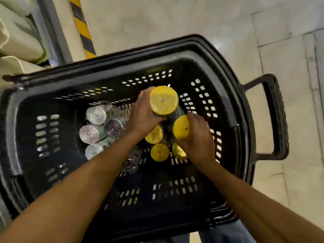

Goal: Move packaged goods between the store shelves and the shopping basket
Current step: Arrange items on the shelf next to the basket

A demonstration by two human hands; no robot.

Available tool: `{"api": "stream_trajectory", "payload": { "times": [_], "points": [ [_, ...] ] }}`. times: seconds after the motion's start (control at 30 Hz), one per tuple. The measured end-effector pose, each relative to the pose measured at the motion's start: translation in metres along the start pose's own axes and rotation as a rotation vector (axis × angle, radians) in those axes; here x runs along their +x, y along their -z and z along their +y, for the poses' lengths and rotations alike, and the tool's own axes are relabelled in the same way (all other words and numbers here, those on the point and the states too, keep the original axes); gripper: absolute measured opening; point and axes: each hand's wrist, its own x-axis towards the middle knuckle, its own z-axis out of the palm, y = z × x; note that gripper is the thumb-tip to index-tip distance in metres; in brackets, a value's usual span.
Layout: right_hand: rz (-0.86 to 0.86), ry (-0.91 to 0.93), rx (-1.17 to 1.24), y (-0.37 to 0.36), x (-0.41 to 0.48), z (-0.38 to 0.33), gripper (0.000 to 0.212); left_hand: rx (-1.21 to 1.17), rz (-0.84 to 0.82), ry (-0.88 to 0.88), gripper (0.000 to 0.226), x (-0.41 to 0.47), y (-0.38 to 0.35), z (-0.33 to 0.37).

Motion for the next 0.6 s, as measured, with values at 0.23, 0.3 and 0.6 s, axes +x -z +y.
{"api": "stream_trajectory", "payload": {
  "times": [0.23, 0.3, 0.6],
  "points": [
    [-0.056, -0.194, -0.061, -0.035, 0.02, 0.023, 0.064, 0.074, -0.091, 0.068, 0.082, 0.041, -0.05, -0.015],
    [-0.073, -0.197, -0.051, -0.045, 0.022, 0.028, 0.066, 0.075, -0.115, 0.095, 0.077, 0.048, -0.061, -0.015],
    [-0.087, -0.234, -0.051, -0.076, 0.027, 0.045, 0.074, -0.023, -0.219, 0.117, 0.065, 0.061, -0.088, -0.031]
  ]
}}
